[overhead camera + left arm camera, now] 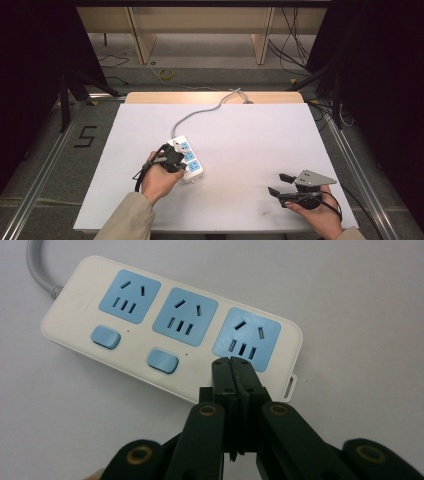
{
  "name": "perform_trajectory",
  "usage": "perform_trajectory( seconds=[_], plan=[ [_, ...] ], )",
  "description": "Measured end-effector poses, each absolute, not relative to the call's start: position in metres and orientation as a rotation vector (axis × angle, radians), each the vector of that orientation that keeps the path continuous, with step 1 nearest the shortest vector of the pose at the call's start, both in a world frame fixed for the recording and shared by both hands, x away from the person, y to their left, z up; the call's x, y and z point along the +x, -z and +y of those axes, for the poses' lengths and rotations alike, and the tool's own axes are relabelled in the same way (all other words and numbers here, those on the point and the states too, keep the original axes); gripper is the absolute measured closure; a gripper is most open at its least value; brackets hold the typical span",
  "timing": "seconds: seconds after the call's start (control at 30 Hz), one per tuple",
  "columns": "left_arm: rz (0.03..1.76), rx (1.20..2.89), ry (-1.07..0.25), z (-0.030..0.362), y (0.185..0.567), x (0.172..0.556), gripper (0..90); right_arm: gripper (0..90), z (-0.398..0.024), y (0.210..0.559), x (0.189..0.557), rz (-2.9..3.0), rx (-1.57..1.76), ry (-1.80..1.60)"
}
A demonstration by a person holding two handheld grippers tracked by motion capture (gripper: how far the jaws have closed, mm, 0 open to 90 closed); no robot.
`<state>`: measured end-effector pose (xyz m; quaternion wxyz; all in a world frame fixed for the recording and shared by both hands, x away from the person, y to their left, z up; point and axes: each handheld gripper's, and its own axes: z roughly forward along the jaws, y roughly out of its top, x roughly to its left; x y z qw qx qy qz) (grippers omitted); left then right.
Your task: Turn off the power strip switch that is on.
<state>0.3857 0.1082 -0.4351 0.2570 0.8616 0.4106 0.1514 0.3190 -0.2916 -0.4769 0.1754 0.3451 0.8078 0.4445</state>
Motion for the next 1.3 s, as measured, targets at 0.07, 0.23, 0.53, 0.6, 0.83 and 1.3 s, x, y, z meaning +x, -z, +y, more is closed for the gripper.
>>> perform_trajectory(
  seconds=[0.07, 0.23, 0.53, 0.6, 0.83, 1.3],
  plan=[
    [1.12, 2.337, -0.407, 0.1075, 0.4359, 0.3864, 89.6, 34.8, -0.2916, 0.4769, 0.319, 2.288, 0.978, -1.259],
    [1.123, 2.346, -0.401, 0.1068, 0.4369, 0.3879, 89.6, 34.8, -0.2916, 0.4769, 0.319, 2.289, 0.977, -1.259],
    [1.123, 2.362, -0.397, 0.1039, 0.4391, 0.3902, 89.6, 34.8, -0.2916, 0.477, 0.319, 2.291, 0.977, -1.257],
    [1.128, 2.358, -0.397, 0.1032, 0.4401, 0.3907, 89.6, 34.8, -0.2916, 0.477, 0.3189, 2.292, 0.976, -1.257],
    [1.129, 2.368, -0.4, 0.1028, 0.4413, 0.3925, 89.6, 34.8, -0.2915, 0.477, 0.3189, 2.292, 0.976, -1.257],
    [1.123, 2.388, -0.394, 0.0996, 0.4444, 0.3943, 89.6, 34.8, -0.2916, 0.477, 0.319, 2.292, 0.977, -1.257]
  ],
)
